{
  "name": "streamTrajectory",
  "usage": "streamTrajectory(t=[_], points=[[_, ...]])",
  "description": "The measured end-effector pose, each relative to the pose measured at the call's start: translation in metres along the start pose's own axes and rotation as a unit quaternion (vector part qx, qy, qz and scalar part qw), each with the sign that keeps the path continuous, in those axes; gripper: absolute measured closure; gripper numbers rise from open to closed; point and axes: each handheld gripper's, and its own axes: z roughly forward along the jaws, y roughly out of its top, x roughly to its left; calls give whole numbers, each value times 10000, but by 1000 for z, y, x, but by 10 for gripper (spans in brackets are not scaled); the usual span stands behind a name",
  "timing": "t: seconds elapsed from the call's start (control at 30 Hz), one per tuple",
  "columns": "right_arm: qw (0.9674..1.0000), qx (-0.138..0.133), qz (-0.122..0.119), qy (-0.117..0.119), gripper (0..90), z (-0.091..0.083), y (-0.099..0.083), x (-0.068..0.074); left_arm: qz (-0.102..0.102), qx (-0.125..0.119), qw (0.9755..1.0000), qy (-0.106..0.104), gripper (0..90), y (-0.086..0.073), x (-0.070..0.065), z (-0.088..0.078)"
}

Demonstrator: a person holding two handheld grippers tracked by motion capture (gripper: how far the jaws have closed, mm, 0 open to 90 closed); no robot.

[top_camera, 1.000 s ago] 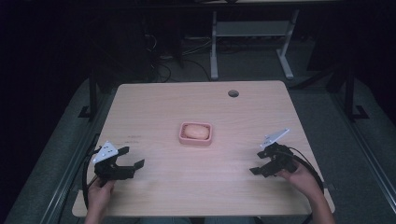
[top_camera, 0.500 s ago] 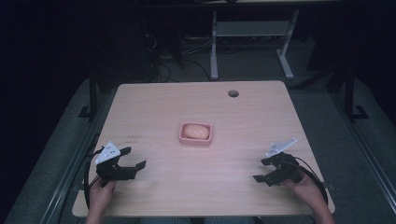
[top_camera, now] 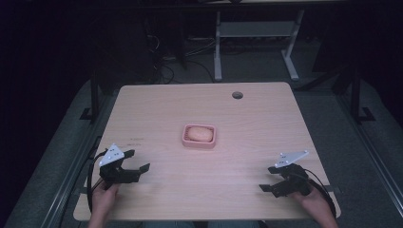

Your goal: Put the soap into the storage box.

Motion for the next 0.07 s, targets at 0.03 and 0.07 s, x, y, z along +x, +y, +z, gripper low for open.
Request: streamTrajectory(t=[0.03, 0.07], points=[[10000, -75, -47, -8, 219, 0, 0, 1, 1, -4, 10000, 2, 143, 0, 0, 0], [9999, -111, -47, -11, 219, 0, 1, 3, -1, 4, 10000, -9, 143, 0, 0, 0]])
